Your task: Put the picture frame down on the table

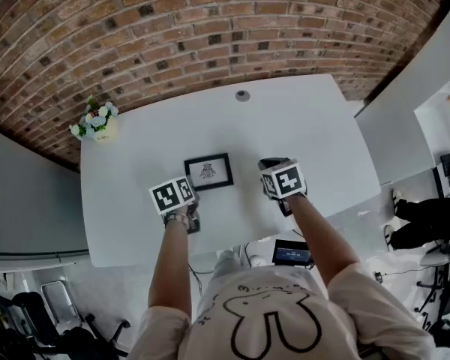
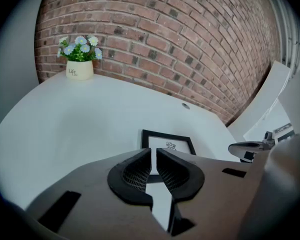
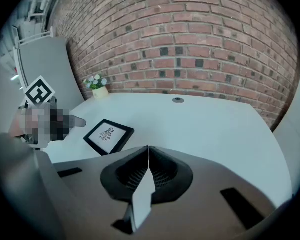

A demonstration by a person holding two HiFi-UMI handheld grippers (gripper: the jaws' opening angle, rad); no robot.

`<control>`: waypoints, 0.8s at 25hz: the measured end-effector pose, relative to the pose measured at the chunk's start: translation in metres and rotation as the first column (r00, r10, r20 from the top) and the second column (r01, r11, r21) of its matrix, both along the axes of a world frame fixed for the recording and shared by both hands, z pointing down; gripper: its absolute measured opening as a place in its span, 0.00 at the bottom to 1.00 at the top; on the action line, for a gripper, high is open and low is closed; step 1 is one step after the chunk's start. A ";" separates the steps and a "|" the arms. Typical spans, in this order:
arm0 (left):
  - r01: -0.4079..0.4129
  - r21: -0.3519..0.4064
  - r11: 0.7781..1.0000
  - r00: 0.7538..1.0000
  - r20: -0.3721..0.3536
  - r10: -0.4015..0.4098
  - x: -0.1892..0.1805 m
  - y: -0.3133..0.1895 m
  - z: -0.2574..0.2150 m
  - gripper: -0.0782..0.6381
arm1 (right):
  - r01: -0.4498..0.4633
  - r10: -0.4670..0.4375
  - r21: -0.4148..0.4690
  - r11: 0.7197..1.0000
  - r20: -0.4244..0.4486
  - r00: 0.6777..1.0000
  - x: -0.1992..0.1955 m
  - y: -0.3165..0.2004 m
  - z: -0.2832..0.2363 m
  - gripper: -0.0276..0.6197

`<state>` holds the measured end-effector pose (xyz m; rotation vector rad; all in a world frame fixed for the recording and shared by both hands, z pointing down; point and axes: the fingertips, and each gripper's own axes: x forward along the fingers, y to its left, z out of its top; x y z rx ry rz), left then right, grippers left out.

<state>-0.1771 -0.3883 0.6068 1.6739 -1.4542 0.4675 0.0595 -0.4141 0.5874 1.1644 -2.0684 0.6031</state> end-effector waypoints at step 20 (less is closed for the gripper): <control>-0.050 0.183 0.982 0.999 -0.012 0.053 0.023 0.035 -0.066 0.13 | 0.013 -0.027 0.159 0.987 0.087 0.996 0.010 0.031 -0.070 0.07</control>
